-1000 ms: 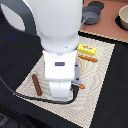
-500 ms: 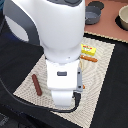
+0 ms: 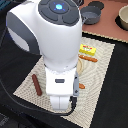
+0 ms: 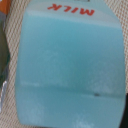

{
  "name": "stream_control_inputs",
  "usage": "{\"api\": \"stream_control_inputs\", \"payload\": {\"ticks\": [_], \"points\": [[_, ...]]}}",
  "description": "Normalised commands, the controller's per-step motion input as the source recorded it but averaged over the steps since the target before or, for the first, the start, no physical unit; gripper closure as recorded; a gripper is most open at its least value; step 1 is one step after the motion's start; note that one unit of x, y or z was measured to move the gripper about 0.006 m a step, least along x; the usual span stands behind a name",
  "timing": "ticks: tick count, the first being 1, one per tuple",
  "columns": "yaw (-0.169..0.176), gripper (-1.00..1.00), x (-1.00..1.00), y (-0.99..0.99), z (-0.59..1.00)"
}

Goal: Interact with the objects in diverse but meaningful ways.

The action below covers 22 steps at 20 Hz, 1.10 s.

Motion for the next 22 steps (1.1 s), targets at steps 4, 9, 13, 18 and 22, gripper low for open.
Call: {"api": "stream_control_inputs", "payload": {"ticks": [4,9,13,18,22], "points": [[0.000,1.00,0.00,0.00,-0.11],[0.000,1.00,0.00,0.00,-0.13],[0.000,1.00,0.00,0.00,-0.09],[-0.005,1.00,0.00,-0.01,0.10],[-0.019,1.00,-0.24,-0.05,1.00]]}}
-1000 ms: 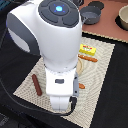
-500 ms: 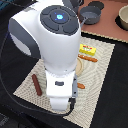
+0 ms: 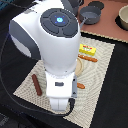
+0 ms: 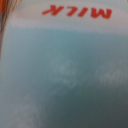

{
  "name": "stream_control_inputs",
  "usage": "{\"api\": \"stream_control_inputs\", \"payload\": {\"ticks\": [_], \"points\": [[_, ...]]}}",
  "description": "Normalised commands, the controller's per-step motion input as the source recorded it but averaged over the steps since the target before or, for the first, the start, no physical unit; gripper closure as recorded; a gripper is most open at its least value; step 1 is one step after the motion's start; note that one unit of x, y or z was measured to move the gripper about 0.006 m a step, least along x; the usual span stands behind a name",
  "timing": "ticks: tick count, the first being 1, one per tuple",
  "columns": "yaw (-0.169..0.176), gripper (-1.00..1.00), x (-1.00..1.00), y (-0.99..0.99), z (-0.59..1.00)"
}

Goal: Interact with the objects in diverse but meaningful ways.

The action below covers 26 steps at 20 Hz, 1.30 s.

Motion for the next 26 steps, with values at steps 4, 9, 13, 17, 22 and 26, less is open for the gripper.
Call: {"api": "stream_control_inputs", "payload": {"ticks": [4,9,13,17,22,26], "points": [[0.018,1.00,-0.38,0.42,1.00],[0.039,1.00,-0.39,0.73,0.98],[0.028,1.00,-0.42,0.79,0.85],[0.016,1.00,-0.45,0.81,0.72],[0.004,1.00,-0.55,0.82,0.43],[0.000,1.00,-0.66,0.82,0.21]]}}
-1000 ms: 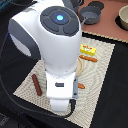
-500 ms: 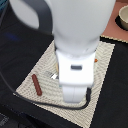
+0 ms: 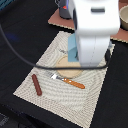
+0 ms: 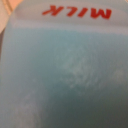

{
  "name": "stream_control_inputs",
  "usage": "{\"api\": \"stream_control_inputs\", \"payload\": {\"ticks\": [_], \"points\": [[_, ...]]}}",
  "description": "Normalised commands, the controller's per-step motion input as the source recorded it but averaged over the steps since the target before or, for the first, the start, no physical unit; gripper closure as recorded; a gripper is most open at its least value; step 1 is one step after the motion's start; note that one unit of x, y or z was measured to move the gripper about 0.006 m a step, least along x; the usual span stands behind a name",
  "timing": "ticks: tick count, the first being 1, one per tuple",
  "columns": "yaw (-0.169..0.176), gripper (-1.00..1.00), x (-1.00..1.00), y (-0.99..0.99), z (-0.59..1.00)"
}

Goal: Interact with the objects in diverse but meaningful ways.

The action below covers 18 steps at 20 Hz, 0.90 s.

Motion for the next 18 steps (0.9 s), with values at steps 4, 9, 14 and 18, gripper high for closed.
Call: {"api": "stream_control_inputs", "payload": {"ticks": [4,9,14,18], "points": [[0.000,1.00,-0.83,0.72,0.01],[0.000,1.00,-0.96,0.63,-0.07],[0.000,1.00,-1.00,0.47,-0.27],[0.000,1.00,-1.00,0.38,-0.38]]}}
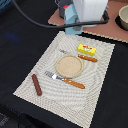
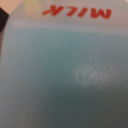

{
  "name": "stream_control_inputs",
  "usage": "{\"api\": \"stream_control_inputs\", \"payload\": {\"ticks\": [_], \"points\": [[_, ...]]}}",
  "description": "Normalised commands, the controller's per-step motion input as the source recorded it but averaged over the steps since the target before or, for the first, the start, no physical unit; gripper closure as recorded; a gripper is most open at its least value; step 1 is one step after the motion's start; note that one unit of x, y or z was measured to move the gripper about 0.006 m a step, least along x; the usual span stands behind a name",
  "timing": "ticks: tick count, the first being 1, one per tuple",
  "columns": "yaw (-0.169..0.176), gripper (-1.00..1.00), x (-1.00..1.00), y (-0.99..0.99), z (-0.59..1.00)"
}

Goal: Interact with the objects in diverse but meaningful ways.

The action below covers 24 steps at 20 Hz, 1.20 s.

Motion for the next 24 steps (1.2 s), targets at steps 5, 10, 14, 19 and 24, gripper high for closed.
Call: {"api": "stream_control_inputs", "payload": {"ticks": [5,10,14,19,24], "points": [[0.000,1.00,-1.00,0.35,-0.48],[0.000,1.00,-1.00,0.33,-0.54],[0.000,1.00,-1.00,0.35,-0.56],[0.000,1.00,-1.00,0.40,-0.50],[0.000,1.00,-0.98,0.53,-0.33]]}}
